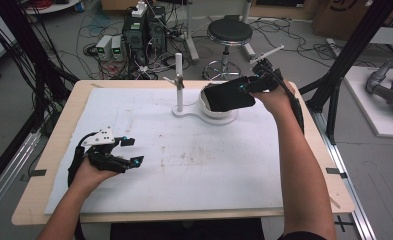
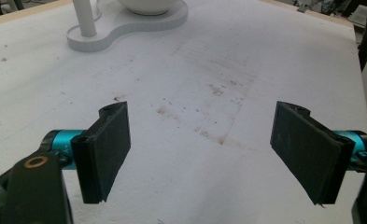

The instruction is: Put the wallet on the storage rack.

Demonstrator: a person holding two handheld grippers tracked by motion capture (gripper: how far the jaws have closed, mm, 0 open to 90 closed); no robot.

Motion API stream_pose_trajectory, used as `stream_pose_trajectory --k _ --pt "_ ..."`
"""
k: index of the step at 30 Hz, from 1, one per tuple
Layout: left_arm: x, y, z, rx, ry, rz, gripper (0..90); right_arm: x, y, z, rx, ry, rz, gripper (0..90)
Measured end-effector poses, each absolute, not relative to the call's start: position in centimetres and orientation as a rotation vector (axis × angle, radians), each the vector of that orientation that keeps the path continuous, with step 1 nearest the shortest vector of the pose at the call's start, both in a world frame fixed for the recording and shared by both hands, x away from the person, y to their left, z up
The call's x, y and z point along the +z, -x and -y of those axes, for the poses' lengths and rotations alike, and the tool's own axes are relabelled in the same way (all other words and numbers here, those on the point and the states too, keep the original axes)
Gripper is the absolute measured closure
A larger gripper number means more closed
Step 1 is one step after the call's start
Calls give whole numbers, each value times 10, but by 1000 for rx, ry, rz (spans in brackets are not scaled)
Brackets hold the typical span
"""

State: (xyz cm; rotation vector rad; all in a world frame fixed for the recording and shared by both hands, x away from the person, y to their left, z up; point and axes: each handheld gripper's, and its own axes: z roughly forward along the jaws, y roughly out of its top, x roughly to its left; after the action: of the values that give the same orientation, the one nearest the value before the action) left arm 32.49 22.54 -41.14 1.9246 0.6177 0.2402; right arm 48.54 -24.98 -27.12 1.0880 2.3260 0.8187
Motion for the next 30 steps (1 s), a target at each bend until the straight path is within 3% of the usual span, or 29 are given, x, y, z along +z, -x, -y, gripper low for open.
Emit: stream_pose_trajectory --k 17,24,30 --pt "-413 -325 -228 239 -1923 -626 202 -288 -506 260 756 -1245 -2211 475" --pt "-412 -325 -228 239 -1918 -626 202 -288 -496 262 787 -1228 -2193 384" --pt "-410 -324 -228 248 -1917 -620 202 -276 -482 263 851 -1182 -2181 360"
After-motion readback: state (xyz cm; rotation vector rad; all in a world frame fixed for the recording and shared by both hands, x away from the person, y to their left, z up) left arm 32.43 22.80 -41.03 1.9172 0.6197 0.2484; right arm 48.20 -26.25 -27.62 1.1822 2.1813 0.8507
